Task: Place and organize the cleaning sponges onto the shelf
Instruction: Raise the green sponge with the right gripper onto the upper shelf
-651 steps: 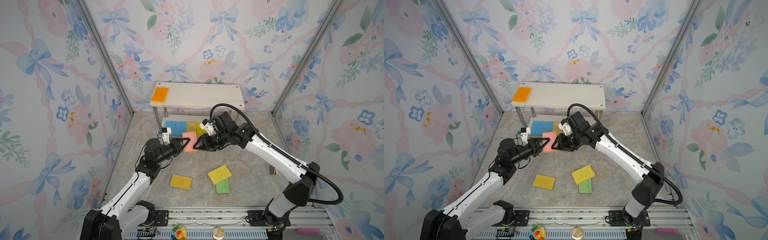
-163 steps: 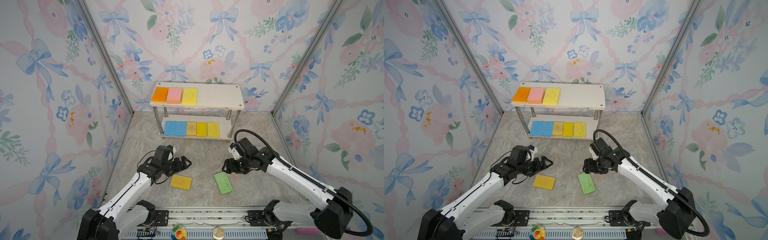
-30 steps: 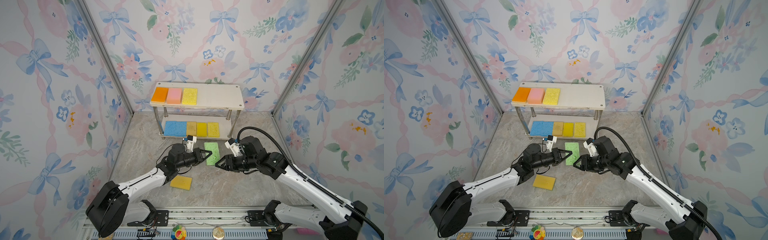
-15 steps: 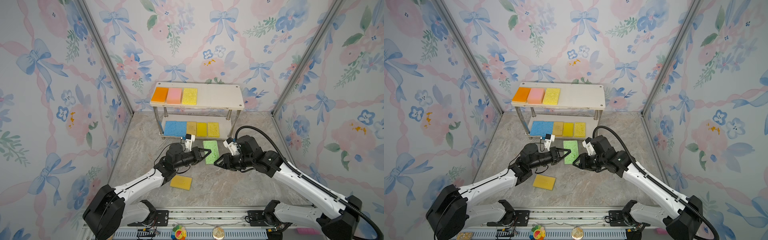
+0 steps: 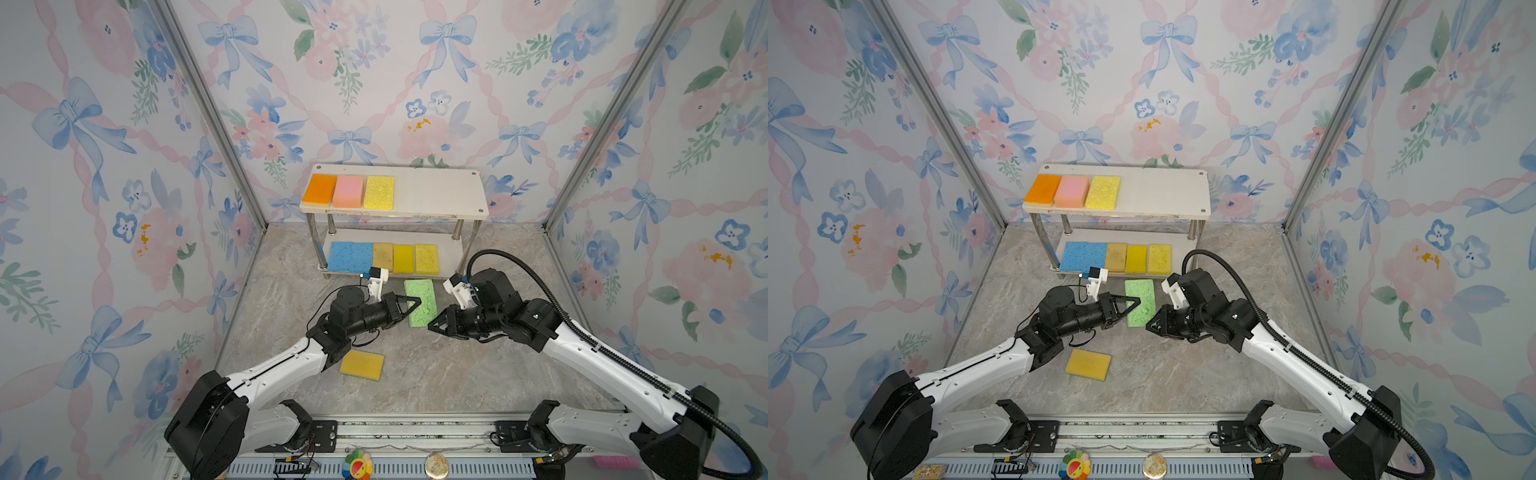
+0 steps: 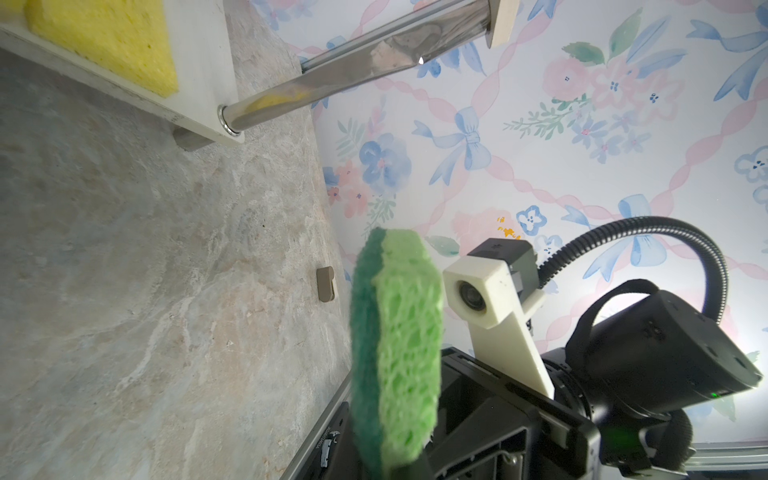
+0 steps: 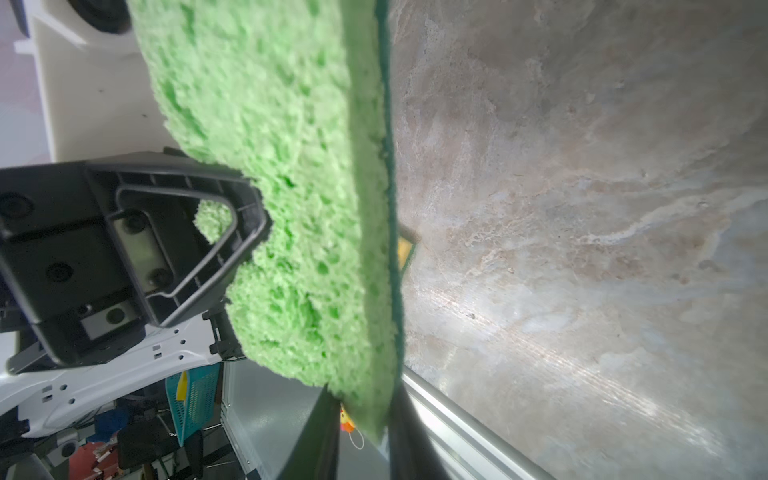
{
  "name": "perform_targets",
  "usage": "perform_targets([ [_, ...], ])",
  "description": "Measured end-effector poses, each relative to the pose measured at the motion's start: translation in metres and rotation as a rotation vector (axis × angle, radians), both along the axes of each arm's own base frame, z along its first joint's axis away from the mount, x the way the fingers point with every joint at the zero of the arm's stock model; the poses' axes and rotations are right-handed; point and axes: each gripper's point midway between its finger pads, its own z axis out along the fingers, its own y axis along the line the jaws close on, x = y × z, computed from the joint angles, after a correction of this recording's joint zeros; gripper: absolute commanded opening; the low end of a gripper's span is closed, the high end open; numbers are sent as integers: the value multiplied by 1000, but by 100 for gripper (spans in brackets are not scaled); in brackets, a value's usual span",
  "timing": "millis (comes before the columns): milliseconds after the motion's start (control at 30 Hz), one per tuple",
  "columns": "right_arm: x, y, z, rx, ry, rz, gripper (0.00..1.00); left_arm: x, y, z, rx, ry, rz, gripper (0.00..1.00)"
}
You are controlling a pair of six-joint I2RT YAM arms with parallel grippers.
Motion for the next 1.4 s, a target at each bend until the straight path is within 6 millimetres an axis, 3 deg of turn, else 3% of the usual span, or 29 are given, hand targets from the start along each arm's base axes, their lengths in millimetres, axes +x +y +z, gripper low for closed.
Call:
perform_targets([
  [100, 0, -1, 0, -8, -3, 2, 13, 0, 0, 0, 0, 0, 2, 5],
  [267, 1, -3, 1, -22, -19, 1, 10, 1, 0, 0, -4, 7, 3, 28],
  [433, 4, -6, 7, -34, -48, -7, 9, 3, 3, 1, -8, 14, 8, 70],
  [533, 6, -10, 12, -44, -67, -14, 9, 7, 8, 3, -11, 7, 19, 84],
  [667, 12, -17, 31, -57, -113, -25, 9, 14, 27, 22, -36, -32, 72, 87],
  [767, 19, -21, 60, -46, -175, -32, 8, 15, 50, 48, -63, -102, 137, 88],
  [933, 39, -29, 101, -15, -262, -67, 9, 3, 84, 66, -48, -187, 250, 98],
  [1033, 59, -29, 121, -2, -293, -98, 8, -5, 93, 47, -14, -165, 274, 98],
  [1200, 97, -14, 151, 36, -327, -116, 8, -12, 101, -8, 95, -47, 285, 98],
  [1400, 143, 6, 170, 74, -342, -126, 8, -16, 104, -29, 173, -10, 277, 98],
])
